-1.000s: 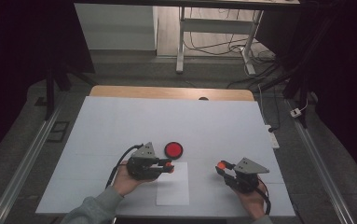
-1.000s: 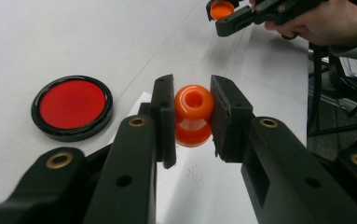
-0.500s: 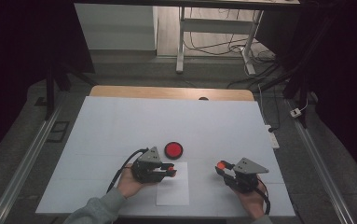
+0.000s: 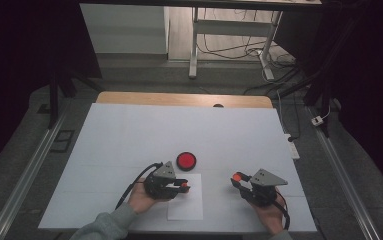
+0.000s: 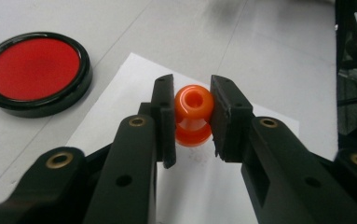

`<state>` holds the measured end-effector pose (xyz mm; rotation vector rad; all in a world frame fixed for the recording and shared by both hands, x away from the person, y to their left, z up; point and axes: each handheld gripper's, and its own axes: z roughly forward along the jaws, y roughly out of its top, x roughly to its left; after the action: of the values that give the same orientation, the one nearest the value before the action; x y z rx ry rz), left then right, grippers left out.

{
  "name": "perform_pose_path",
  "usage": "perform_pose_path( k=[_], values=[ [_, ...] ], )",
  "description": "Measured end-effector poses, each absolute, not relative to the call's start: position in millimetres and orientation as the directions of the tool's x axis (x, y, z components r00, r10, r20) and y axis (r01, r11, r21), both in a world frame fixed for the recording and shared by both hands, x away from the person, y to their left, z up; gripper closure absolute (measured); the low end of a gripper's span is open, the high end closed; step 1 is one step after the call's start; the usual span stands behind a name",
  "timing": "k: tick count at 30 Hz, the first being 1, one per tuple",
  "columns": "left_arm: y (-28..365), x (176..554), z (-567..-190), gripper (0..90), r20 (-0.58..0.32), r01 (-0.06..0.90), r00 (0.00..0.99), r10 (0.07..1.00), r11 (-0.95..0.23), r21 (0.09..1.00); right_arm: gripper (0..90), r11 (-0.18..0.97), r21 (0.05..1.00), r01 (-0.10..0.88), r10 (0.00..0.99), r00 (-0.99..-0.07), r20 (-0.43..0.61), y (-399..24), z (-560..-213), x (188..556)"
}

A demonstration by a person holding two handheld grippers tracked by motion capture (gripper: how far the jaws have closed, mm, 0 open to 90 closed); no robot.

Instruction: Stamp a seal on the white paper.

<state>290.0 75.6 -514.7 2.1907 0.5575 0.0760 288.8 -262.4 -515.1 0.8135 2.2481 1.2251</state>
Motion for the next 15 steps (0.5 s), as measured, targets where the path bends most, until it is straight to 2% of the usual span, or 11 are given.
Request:
perform_pose_path(
  k=[15],
  values=[
    [73.2, 290.0, -522.6, 72.1, -0.119, 0.365, 0.898, 0.423, -0.566, 0.739, 64.8, 0.430, 0.858, 0.281, 0.680, -0.726, -0.103, -261.8, -515.0, 289.0]
  ],
)
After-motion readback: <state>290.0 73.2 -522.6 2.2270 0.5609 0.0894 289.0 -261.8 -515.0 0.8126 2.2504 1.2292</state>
